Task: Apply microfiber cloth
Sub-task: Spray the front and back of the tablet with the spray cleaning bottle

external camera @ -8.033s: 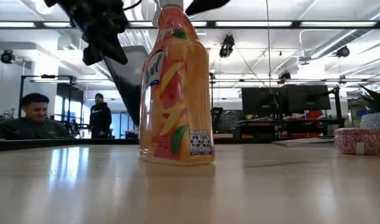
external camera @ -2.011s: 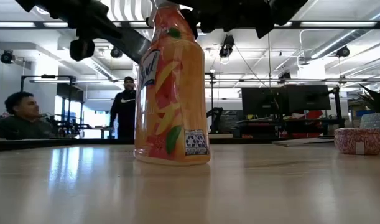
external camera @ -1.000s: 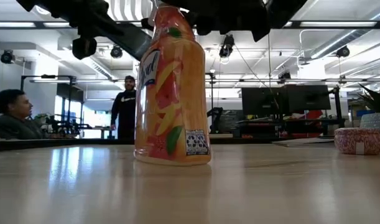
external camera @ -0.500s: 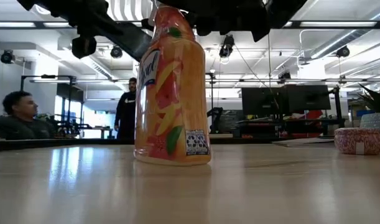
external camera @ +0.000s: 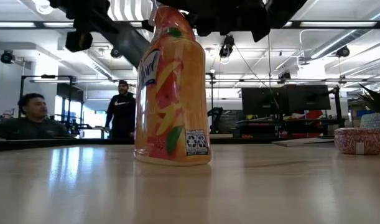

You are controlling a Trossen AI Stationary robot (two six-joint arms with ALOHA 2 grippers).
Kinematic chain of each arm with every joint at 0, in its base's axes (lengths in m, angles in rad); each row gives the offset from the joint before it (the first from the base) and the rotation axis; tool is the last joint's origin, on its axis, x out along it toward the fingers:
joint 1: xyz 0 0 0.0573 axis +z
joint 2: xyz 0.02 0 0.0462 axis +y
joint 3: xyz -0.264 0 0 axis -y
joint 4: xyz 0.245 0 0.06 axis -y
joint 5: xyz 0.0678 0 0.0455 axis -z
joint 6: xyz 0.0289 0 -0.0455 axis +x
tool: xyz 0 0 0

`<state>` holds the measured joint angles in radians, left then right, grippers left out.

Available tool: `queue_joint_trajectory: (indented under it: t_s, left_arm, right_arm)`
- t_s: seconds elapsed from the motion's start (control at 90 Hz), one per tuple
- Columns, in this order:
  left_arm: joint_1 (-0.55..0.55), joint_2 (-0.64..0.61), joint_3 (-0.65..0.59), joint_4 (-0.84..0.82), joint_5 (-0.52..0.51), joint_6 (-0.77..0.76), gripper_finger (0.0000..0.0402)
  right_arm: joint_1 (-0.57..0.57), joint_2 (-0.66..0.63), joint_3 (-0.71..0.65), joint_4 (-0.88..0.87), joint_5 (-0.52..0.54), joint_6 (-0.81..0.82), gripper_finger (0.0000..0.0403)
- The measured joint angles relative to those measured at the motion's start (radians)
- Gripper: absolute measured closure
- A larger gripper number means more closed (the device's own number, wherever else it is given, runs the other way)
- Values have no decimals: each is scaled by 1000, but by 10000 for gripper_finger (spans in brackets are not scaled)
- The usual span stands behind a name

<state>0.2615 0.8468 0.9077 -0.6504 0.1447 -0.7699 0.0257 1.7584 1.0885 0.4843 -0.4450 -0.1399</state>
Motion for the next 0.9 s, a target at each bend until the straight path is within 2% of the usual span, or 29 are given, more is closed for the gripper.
queue_joint_trajectory:
  t_s: [0.256,0.644,0.9]
  left_arm:
    - [-1,2,26,4,22,44,390]
    - [-3,-10,34,-21,19,51,390]
    - [-5,-16,46,-23,25,75,390]
  right_arm:
    - [0,0,0,0,0,-9,53]
    - [0,-2,0,2,-1,5,106]
    - [0,-2,0,2,0,19,111]
